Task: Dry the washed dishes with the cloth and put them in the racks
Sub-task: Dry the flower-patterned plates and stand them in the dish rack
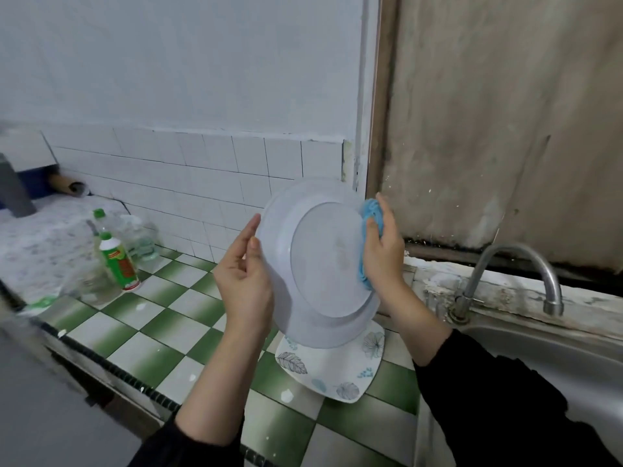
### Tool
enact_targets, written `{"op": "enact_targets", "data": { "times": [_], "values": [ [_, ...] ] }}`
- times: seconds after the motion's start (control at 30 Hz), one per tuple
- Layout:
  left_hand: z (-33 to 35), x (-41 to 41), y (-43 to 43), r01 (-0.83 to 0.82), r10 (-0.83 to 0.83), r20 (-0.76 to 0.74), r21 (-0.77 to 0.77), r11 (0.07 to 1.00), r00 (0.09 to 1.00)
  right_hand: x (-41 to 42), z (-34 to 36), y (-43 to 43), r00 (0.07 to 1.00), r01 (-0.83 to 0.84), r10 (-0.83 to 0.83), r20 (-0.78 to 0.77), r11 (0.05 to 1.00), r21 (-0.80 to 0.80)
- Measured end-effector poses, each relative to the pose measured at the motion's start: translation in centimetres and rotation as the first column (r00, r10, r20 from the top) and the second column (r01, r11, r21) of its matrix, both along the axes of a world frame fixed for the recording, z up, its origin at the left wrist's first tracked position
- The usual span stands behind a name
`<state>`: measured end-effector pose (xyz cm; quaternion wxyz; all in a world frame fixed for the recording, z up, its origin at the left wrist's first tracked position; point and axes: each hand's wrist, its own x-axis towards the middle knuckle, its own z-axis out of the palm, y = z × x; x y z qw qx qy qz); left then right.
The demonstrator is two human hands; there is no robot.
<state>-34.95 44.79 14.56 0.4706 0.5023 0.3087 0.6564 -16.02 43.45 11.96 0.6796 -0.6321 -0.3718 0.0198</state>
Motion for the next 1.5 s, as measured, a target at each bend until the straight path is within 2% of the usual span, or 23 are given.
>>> {"op": "enact_targets", "data": {
  "times": [0.03,0.07,0.13,0.2,0.23,0.27,0.3,0.37,0.4,0.43,0.47,0.53,0.6,0.73,0.8,0.87,0.93,1.03,1.1,1.2,1.3,1.4,1.5],
  "values": [
    [-0.2,0.2,-0.5,0.01,-0.01,-0.016,0.006,1.0,1.0,-0.5,1.1,0.0,0.998,0.03,-0.03,-0.053,1.0,-0.002],
    [-0.4,0.4,-1.0,0.018,-0.018,-0.031,0.016,1.0,0.999,-1.4,1.8,-0.1,0.999,0.032,-0.031,-0.007,0.999,0.02],
    [-0.9,0.7,-1.9,0.026,-0.025,-0.033,0.027,0.999,0.999,-3.9,2.3,-1.0,0.942,-0.123,0.1,0.32,0.991,0.053],
    [-1.3,0.7,-2.3,0.014,-0.014,0.007,-0.002,1.0,1.0,-5.9,1.4,-1.6,0.712,-0.307,0.267,0.65,0.95,-0.054],
    [-1.4,0.6,-2.3,0.01,-0.009,0.022,-0.014,1.0,1.0,-5.9,1.2,-1.6,0.635,-0.333,0.302,0.711,0.937,-0.1],
    [-1.4,0.4,-2.4,0.011,-0.011,0.028,-0.015,1.0,1.0,-5.5,1.5,-1.4,0.656,-0.331,0.293,0.696,0.94,-0.084],
    [-1.5,0.2,-2.4,0.018,-0.018,0.02,-0.009,1.0,1.0,-5.0,2.1,-1.2,0.751,-0.292,0.244,0.614,0.956,-0.022],
    [-1.3,0.1,-2.8,0.038,-0.038,-0.001,0.031,0.999,0.999,-4.4,3.8,-1.0,0.95,-0.134,0.105,0.294,0.988,0.08],
    [-1.1,0.2,-3.1,0.044,-0.044,0.0,0.049,0.998,0.999,-4.4,4.6,-0.9,0.983,-0.074,0.058,0.175,0.994,0.083],
    [-0.8,0.3,-3.2,0.047,-0.047,0.003,0.061,0.997,0.999,-4.9,5.0,-0.9,0.986,-0.054,0.041,0.16,0.995,0.078],
    [-0.6,0.4,-3.2,0.044,-0.044,0.0,0.071,0.996,0.999,-5.8,5.2,-1.0,0.971,-0.063,0.043,0.234,0.995,0.078],
    [-0.1,0.2,-2.7,0.015,-0.015,0.006,0.081,0.997,1.0,-8.2,4.2,-1.6,0.854,-0.131,0.072,0.516,0.988,0.078],
    [0.1,-0.2,-2.1,-0.018,0.014,0.069,0.057,0.998,0.998,-10.1,2.0,-2.7,0.67,-0.224,0.108,0.734,0.973,0.062],
    [0.3,-1.6,-1.9,-0.046,0.05,0.218,-0.024,0.999,0.975,-9.7,-2.1,-4.6,0.432,-0.373,0.137,0.891,0.927,0.039],
    [0.3,-2.4,-1.6,-0.056,0.063,0.252,-0.032,0.998,0.966,-8.2,-4.6,-5.2,0.37,-0.374,0.098,0.924,0.926,0.051],
    [0.7,-3.2,-1.3,-0.055,0.06,0.289,-0.024,0.998,0.956,-6.2,-6.6,-5.5,0.423,-0.353,0.065,0.904,0.931,0.098],
    [1.3,-4.1,-1.1,-0.06,0.056,0.309,0.002,0.998,0.949,-4.3,-7.5,-5.7,0.586,-0.336,0.094,0.805,0.932,0.136],
    [2.0,-5.2,-1.2,-0.047,0.027,0.266,0.07,0.996,0.964,-2.3,-5.5,-5.4,0.863,-0.284,0.16,0.479,0.938,0.198],
    [2.2,-5.5,-1.8,-0.016,-0.005,0.193,0.108,0.994,0.981,-1.3,-2.8,-4.8,0.948,-0.228,0.169,0.268,0.951,0.207],
    [1.8,-5.4,-2.7,0.043,-0.055,0.07,0.164,0.986,0.996,-0.6,1.7,-3.9,0.965,-0.23,0.197,0.172,0.951,0.205],
    [1.0,-4.3,-3.4,0.106,-0.091,-0.085,0.185,0.977,0.992,-2.4,5.3,-3.1,0.942,-0.309,0.271,0.2,0.931,0.194],
    [0.5,-3.0,-3.9,0.126,-0.112,-0.108,0.139,0.982,0.988,-6.8,5.5,-2.8,0.863,-0.347,0.294,0.411,0.936,0.059],
    [0.3,-2.9,-3.5,0.091,-0.086,-0.061,0.081,0.993,0.994,-10.0,2.4,-3.5,0.702,-0.264,0.202,0.683,0.964,-0.013]
  ]
}}
